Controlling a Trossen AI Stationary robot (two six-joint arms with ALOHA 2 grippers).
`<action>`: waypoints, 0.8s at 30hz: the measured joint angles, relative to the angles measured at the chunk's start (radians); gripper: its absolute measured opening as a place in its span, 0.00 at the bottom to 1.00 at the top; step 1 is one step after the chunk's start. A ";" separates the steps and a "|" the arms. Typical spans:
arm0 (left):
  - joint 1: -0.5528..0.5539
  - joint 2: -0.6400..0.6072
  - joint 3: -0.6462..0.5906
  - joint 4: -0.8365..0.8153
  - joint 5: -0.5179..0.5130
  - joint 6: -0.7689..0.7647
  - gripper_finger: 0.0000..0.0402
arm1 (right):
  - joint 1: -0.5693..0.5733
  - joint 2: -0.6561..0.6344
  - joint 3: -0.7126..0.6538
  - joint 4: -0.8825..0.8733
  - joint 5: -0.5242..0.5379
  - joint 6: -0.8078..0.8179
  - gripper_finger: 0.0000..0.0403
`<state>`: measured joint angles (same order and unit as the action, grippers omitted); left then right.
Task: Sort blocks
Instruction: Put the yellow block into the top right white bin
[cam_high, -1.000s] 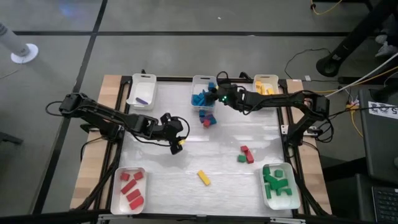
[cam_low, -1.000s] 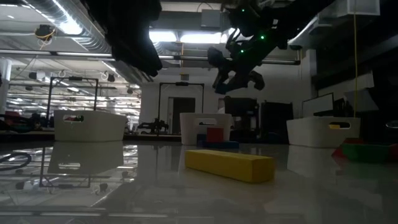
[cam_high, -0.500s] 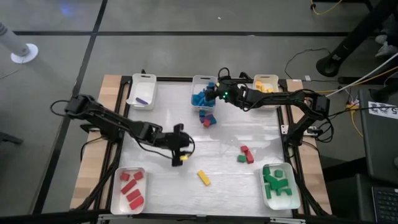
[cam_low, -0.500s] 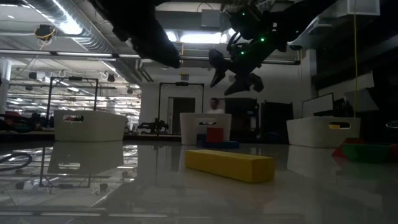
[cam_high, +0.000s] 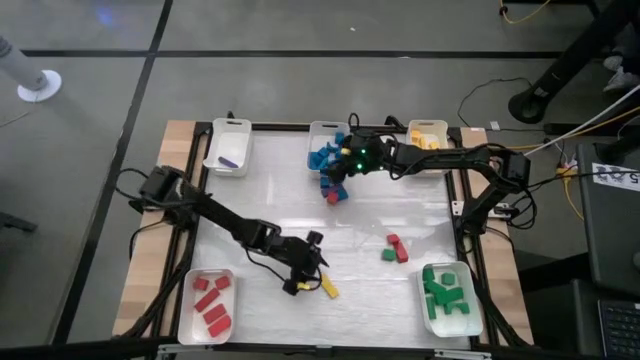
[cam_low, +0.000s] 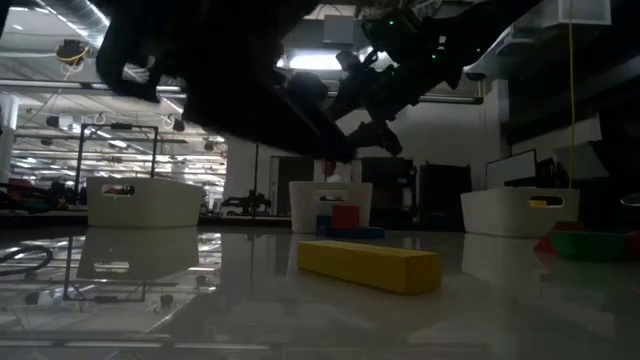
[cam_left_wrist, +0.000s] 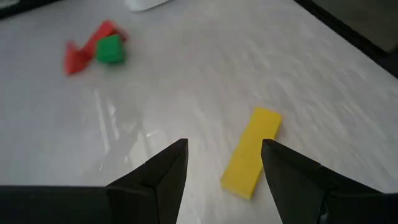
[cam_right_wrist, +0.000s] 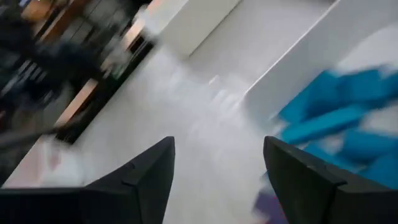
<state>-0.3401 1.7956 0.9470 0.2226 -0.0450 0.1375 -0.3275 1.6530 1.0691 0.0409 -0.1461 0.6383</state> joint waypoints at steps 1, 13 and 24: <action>0.000 0.018 0.000 0.022 0.018 0.023 0.48 | 0.000 0.000 0.000 -0.013 -0.049 -0.007 0.60; 0.007 0.122 0.001 0.124 0.121 0.114 0.48 | 0.001 -0.001 0.000 -0.168 -0.191 -0.014 0.58; 0.014 0.215 0.003 0.181 0.164 0.119 0.48 | 0.001 -0.001 0.000 -0.163 -0.188 -0.015 0.58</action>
<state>-0.3266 2.0103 0.9497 0.4038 0.1194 0.2562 -0.3267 1.6524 1.0691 -0.1225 -0.3340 0.6231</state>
